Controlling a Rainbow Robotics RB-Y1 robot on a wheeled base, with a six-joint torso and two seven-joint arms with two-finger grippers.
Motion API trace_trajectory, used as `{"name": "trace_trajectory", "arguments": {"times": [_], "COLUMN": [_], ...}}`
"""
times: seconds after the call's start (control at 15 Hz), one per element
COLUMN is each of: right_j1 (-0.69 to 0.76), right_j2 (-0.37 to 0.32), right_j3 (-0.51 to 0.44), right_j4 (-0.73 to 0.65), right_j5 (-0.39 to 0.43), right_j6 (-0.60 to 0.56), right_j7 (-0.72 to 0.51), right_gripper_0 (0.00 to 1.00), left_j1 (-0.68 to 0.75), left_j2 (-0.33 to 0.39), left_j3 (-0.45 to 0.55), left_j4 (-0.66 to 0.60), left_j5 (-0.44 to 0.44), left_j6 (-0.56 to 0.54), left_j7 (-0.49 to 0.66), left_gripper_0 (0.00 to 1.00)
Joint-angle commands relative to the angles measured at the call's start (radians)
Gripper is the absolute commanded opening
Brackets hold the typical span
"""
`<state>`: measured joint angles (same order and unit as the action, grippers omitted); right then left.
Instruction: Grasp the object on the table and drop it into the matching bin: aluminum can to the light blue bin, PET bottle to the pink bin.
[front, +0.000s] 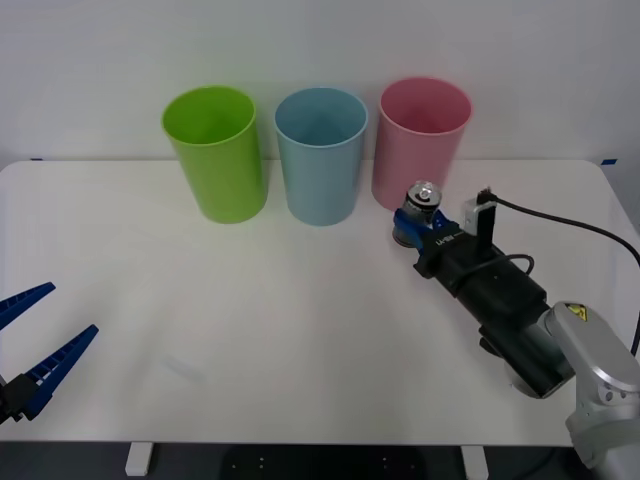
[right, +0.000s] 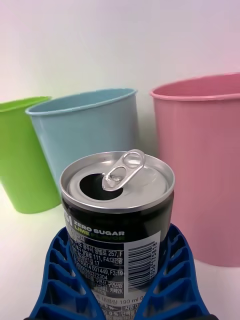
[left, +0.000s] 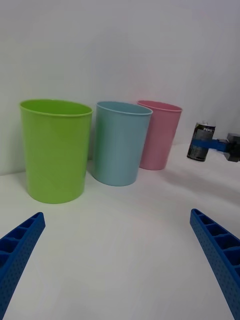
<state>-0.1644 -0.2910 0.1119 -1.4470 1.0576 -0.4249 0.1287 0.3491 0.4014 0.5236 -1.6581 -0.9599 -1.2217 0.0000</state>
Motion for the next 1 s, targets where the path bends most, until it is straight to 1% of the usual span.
{"name": "trace_trajectory", "arguments": {"times": [0.07,0.13,0.33,0.47,0.67,0.8,0.93,1.0], "right_j1": [0.008,0.01,0.008,0.008,-0.003,-0.027,-0.056,-0.079], "right_j2": [-0.019,-0.02,-0.022,-0.023,-0.043,-0.06,-0.063,-0.063], "right_j3": [0.0,-0.003,-0.026,-0.04,-0.04,-0.038,-0.038,-0.038], "right_j4": [-0.061,-0.078,-0.138,-0.188,-0.245,-0.276,-0.28,-0.28], "right_j5": [0.024,0.032,0.091,0.124,0.133,0.177,0.21,0.242], "right_j6": [-0.038,-0.048,-0.094,-0.106,-0.112,-0.123,-0.127,-0.127], "right_j7": [-0.086,-0.106,-0.193,-0.224,-0.264,-0.354,-0.42,-0.463], "right_gripper_0": [0.0,0.0,0.0,0.0,0.0,0.0,0.0,0.0], "left_j1": [0.0,0.0,0.0,0.0,0.0,0.0,0.0,0.0], "left_j2": [0.0,0.0,0.0,0.0,0.0,0.0,0.0,0.0], "left_j3": [0.0,0.0,0.0,0.0,0.0,0.0,0.0,0.0], "left_j4": [0.0,0.0,0.0,0.0,0.0,0.0,0.0,0.0], "left_j5": [0.0,0.0,0.0,0.0,0.0,0.0,0.0,0.0], "left_j6": [0.0,0.0,0.0,0.0,0.0,0.0,0.0,0.0], "left_j7": [0.0,0.0,0.0,0.0,0.0,0.0,0.0,0.0], "left_gripper_0": [1.0,1.0,1.0,1.0,1.0,1.0,1.0,1.0]}}
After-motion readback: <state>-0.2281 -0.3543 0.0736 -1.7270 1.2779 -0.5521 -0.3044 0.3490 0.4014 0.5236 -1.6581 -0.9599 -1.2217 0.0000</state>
